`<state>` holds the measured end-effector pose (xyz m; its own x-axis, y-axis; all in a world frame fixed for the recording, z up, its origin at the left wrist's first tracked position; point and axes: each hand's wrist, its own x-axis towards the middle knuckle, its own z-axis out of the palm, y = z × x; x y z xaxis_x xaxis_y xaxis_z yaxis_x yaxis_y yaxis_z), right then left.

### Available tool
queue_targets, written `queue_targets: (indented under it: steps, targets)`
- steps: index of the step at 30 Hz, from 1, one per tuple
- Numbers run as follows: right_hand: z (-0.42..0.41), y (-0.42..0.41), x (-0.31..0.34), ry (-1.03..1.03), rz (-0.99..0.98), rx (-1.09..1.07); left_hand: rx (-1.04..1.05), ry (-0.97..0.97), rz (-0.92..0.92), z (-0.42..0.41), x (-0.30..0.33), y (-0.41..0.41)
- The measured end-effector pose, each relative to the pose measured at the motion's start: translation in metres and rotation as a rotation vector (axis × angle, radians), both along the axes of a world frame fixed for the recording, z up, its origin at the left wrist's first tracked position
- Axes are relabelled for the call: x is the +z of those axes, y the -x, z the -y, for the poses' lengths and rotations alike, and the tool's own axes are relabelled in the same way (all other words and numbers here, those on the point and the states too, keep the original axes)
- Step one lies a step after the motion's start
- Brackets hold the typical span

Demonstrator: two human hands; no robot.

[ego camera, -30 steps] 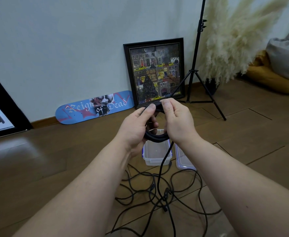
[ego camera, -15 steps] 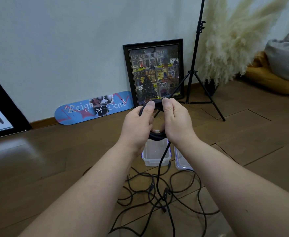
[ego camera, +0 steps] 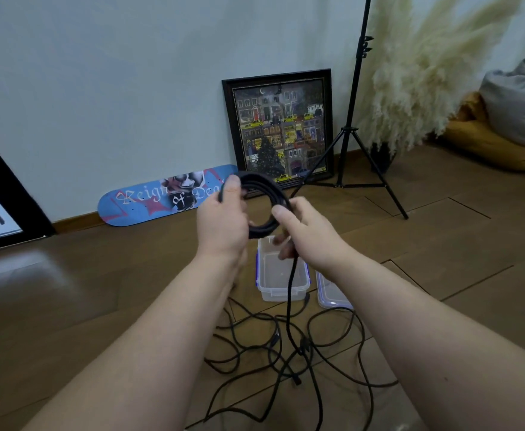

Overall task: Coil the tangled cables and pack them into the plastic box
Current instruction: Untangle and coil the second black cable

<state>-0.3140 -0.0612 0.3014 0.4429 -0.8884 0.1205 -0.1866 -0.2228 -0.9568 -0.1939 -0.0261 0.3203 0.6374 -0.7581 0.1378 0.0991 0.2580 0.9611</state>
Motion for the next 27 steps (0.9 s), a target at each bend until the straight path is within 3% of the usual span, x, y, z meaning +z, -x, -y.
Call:
queue_targets:
  steps: [2, 6, 8, 11, 14, 16, 20, 24, 25, 27]
  targets:
    - [0.001, 0.007, -0.002, -0.062, -0.063, 0.097, 0.04, 0.003, -0.112, 0.001, 0.002, -0.005]
    - [0.002, 0.018, -0.014, -0.077, -0.376, 0.15, 0.136, 0.039, -0.286, 0.001, 0.006, -0.016]
    - [0.007, 0.022, -0.02, -0.128, -0.352, 0.058, 0.208, 0.04, -0.325, 0.001, 0.008, -0.024]
    - [0.016, 0.026, -0.018, -0.123, -0.143, -0.162, 0.329, 0.005, -0.36, 0.0, 0.009, -0.035]
    - [0.013, 0.025, -0.015, -0.077, -0.273, -0.286, 0.398, 0.005, -0.385, -0.001, 0.009, -0.047]
    - [0.008, 0.02, -0.007, 0.008, -0.294, -0.373, 0.404, -0.02, -0.345, -0.002, 0.008, -0.048]
    - [0.0, 0.007, 0.012, 0.216, 0.073, -0.499, 0.418, -0.07, -0.146, 0.002, 0.001, -0.043]
    - [0.002, 0.009, 0.011, 0.246, 0.185, -0.612, 0.441, -0.119, -0.034, 0.002, -0.007, -0.043]
    - [0.003, 0.01, 0.011, 0.28, 0.162, -0.624, 0.447, -0.126, -0.008, 0.002, -0.008, -0.043]
    - [0.004, 0.011, 0.009, 0.3, -0.088, -0.496, 0.477, -0.129, 0.011, 0.001, -0.008, -0.047]
